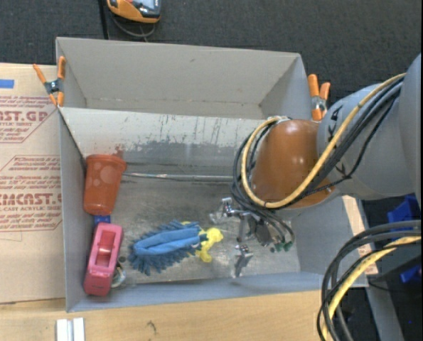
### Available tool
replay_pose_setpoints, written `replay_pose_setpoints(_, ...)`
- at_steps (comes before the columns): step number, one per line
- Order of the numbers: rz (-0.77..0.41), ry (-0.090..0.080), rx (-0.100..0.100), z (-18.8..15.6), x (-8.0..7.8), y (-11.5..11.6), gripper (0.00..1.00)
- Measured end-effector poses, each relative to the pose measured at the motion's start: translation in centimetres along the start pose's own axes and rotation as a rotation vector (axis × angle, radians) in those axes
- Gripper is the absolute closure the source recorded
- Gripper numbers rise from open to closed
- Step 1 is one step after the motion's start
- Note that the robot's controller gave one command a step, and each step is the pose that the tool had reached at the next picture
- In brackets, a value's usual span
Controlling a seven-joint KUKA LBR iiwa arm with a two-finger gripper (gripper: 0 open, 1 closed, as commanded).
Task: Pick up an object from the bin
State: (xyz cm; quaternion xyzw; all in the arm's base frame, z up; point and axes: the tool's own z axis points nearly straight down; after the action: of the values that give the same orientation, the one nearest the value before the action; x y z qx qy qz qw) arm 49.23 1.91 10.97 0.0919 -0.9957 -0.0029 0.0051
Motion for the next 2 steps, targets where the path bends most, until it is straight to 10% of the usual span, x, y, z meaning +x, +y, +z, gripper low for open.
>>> replay_pose_setpoints(1, -0.109, -0.01, 0.007, 3.6, -3.13, 2.68, 1.0)
replay_pose_setpoints(2, -0.11, -0.01, 0.007, 3.6, -3.13, 2.68, 1.0)
